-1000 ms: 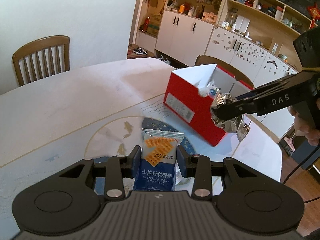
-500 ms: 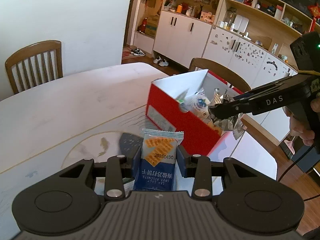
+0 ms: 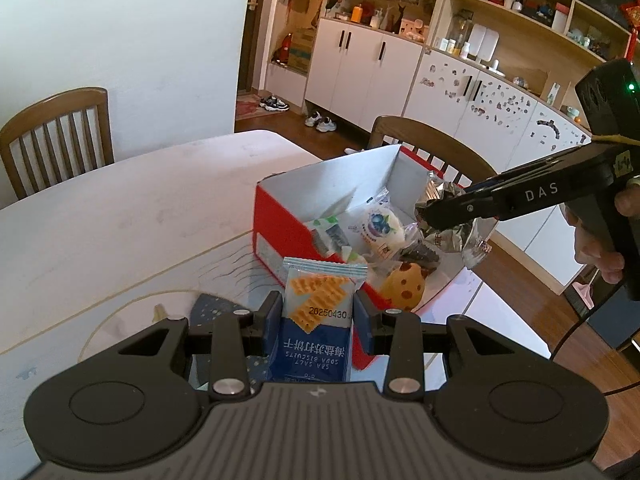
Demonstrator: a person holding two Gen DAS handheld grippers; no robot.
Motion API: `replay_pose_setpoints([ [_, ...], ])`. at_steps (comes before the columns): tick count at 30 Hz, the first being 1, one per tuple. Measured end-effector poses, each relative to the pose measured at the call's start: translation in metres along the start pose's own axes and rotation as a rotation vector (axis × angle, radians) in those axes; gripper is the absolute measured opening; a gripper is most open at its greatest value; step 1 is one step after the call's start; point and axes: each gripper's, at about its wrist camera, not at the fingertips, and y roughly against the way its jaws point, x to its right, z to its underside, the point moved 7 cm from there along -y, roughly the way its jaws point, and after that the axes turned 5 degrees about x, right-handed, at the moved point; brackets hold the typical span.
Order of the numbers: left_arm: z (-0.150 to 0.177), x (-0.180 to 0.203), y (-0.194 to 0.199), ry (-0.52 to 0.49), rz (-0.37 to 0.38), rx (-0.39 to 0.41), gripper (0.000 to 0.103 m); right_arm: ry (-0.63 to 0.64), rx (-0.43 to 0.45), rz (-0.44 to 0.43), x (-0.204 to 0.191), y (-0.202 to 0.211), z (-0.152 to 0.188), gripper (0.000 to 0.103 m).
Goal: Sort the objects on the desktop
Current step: 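Lift and carry the ZHOUSHI bag and cracker pack over the shoebox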
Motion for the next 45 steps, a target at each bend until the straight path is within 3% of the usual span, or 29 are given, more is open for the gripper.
replay_pose_setpoints([
  [22, -0.030, 0.059, -0.075, -0.067, 0.033, -0.047, 0.037, -0.021, -0.008, 0.010, 0.083, -0.003, -0.006, 0.049],
  [45, -0.056, 0.062, -0.159, -0.118, -0.058, -0.107, 0.037, -0.004, -0.083, 0.029, 0.127, -0.038, 0.012, 0.049],
])
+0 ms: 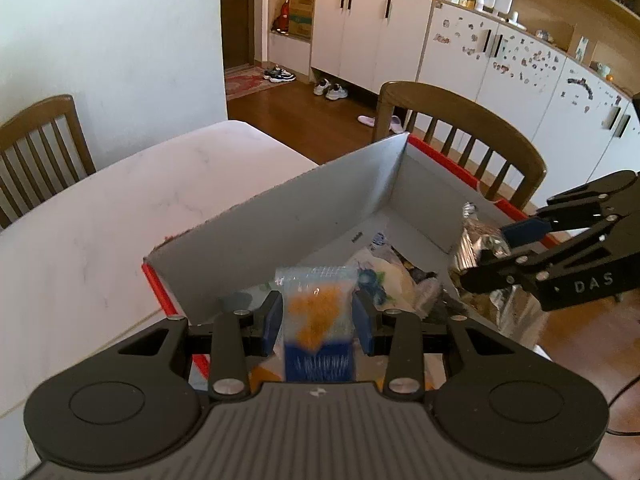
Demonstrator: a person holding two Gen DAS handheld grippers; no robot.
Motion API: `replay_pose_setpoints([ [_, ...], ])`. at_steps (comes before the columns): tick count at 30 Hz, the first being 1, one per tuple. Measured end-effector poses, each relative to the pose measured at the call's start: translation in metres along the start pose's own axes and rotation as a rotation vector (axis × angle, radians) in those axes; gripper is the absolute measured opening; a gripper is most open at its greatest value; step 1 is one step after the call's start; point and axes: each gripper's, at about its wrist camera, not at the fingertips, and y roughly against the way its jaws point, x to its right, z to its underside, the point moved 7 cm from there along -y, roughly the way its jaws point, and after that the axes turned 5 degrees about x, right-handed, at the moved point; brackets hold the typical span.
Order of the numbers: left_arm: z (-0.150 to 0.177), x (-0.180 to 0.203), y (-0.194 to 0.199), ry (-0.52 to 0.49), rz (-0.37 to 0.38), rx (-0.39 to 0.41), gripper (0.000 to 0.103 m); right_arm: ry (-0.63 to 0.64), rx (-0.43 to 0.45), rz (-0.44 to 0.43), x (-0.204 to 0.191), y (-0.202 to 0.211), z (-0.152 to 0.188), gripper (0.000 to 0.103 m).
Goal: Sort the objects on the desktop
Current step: 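Lift and carry the ZHOUSHI bag and cracker pack over the shoebox, then lower both items into the shoebox and open both grippers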
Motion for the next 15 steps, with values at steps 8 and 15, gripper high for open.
replay_pose_setpoints([
  [8, 0.002, 0.001, -0.020, -0.018, -0.003, -0.036, 0.037, 0.053, -0.042, 0.016, 0.003, -0.011, 0.009, 0.049],
  [15, 0.009, 0.001, -0.027, -0.024, 0.004, -0.060, 0.037, 0.043, -0.091, 0.031, 0.012, -0.027, 0.020, 0.049],
])
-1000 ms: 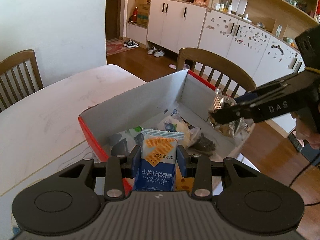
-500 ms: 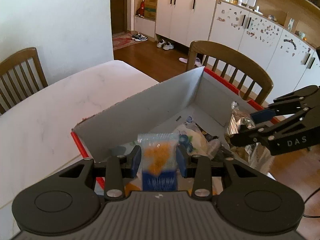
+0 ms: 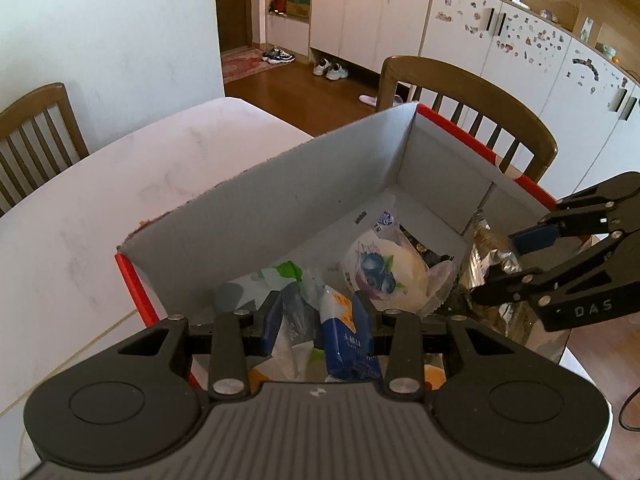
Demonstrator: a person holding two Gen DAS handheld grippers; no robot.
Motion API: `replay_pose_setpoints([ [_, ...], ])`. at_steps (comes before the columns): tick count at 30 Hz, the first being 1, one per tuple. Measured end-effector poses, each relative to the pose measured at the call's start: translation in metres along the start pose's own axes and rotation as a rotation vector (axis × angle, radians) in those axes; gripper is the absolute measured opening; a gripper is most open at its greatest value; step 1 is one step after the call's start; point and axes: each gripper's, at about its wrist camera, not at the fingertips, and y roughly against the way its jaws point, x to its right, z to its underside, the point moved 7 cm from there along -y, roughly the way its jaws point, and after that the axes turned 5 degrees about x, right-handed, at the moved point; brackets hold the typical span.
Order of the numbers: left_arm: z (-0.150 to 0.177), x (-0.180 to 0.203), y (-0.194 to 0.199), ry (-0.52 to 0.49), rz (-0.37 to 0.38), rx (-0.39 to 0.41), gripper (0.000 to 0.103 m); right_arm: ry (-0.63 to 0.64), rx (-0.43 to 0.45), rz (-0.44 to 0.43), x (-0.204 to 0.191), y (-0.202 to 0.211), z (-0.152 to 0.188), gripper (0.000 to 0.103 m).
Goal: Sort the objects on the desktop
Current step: 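Lower both items into the shoebox and open both grippers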
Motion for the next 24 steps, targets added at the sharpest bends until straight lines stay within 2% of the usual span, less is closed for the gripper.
replay_pose_setpoints([
  [18, 0.003, 0.005, 0.004, -0.009, 0.035, -0.003, 0.037, 0.049, -0.050, 0.014, -0.006, -0.013, 0.008, 0.052],
  [20, 0.003, 0.007, 0.006, -0.008, 0.039, -0.001, 0.037, 0.055, -0.046, 0.010, -0.009, -0.010, 0.007, 0.055],
  [24, 0.003, 0.008, 0.012, -0.005, 0.047, 0.005, 0.037, 0.061, -0.014, -0.005, -0.014, 0.003, 0.002, 0.070],
])
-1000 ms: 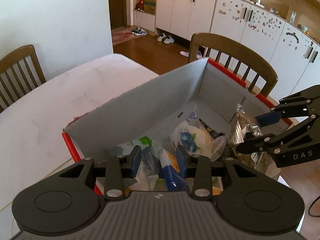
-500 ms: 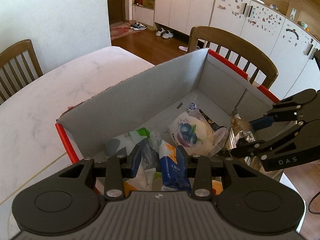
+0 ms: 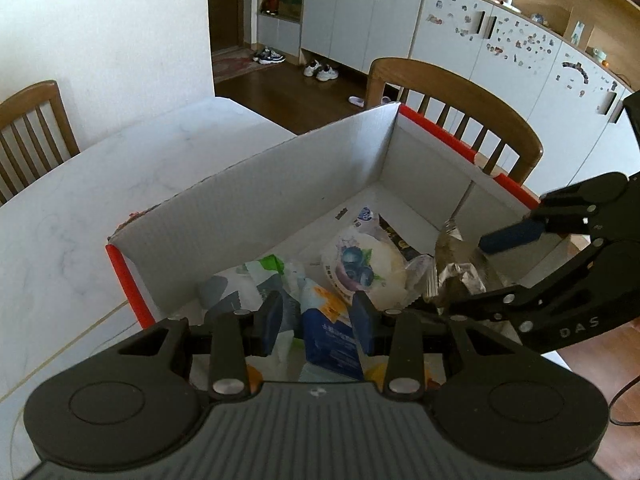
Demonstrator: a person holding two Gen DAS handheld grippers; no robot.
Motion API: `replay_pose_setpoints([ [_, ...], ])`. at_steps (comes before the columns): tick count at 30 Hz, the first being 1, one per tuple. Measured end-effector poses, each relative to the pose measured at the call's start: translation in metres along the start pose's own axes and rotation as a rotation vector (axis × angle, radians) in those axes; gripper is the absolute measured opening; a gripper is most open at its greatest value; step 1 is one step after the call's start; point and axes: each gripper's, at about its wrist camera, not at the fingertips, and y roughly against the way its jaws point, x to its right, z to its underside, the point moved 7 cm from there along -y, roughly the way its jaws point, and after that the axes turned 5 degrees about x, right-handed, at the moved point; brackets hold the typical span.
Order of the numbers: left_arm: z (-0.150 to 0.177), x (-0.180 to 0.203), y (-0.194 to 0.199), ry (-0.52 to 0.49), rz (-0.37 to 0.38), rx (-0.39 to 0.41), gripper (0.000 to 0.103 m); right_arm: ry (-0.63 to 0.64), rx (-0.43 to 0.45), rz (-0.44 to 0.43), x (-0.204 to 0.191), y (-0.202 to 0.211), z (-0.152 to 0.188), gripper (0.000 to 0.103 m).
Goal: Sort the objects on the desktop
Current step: 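Lower both items into the shoebox and open both grippers, then withdraw both tools from the shoebox back over the table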
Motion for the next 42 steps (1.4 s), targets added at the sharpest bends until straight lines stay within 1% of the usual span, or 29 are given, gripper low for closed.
replay_pose_setpoints([
  [1, 0.000, 0.001, 0.002, 0.002, 0.004, 0.001, 0.037, 0.006, 0.010, 0.003, -0.001, 0.003, -0.002, 0.074],
  [4, 0.002, 0.003, 0.007, 0.003, 0.013, 0.005, 0.037, -0.004, 0.030, -0.017, -0.003, 0.015, -0.006, 0.074],
  [13, 0.005, 0.007, 0.027, 0.025, 0.048, 0.020, 0.037, -0.018, 0.074, -0.034, -0.007, 0.036, -0.010, 0.074],
  [17, 0.008, 0.011, 0.039, 0.033, 0.067, 0.032, 0.037, -0.030, 0.088, -0.049, -0.011, 0.041, -0.012, 0.074],
  [22, 0.011, 0.012, 0.051, 0.047, 0.072, 0.047, 0.038, -0.030, 0.092, -0.057, -0.017, 0.044, -0.010, 0.074],
  [23, 0.011, 0.012, 0.052, 0.055, 0.076, 0.048, 0.039, -0.031, 0.095, -0.060, -0.018, 0.044, -0.011, 0.075],
  [25, 0.010, 0.011, 0.055, 0.070, 0.080, 0.055, 0.050, -0.033, 0.101, -0.063, -0.020, 0.045, -0.012, 0.076],
  [27, 0.010, 0.012, 0.058, 0.074, 0.085, 0.066, 0.056, -0.033, 0.106, -0.065, -0.021, 0.046, -0.012, 0.078],
  [29, 0.011, 0.013, 0.060, 0.071, 0.100, 0.071, 0.061, -0.031, 0.106, -0.067, -0.023, 0.046, -0.011, 0.079],
  [31, 0.012, 0.013, 0.062, 0.071, 0.094, 0.075, 0.068, -0.031, 0.104, -0.067, -0.024, 0.046, -0.010, 0.079],
  [35, 0.014, 0.015, 0.065, 0.068, 0.095, 0.084, 0.076, -0.037, 0.109, -0.071, -0.024, 0.047, -0.009, 0.079],
  [37, 0.015, 0.016, 0.068, 0.063, 0.095, 0.093, 0.085, -0.038, 0.115, -0.075, -0.025, 0.049, -0.009, 0.082],
  [40, 0.015, 0.018, 0.071, 0.059, 0.099, 0.108, 0.086, -0.037, 0.122, -0.089, -0.026, 0.051, -0.008, 0.087],
  [42, 0.016, 0.017, 0.074, 0.052, 0.090, 0.116, 0.089, -0.034, 0.128, -0.093, -0.027, 0.052, -0.008, 0.089],
])
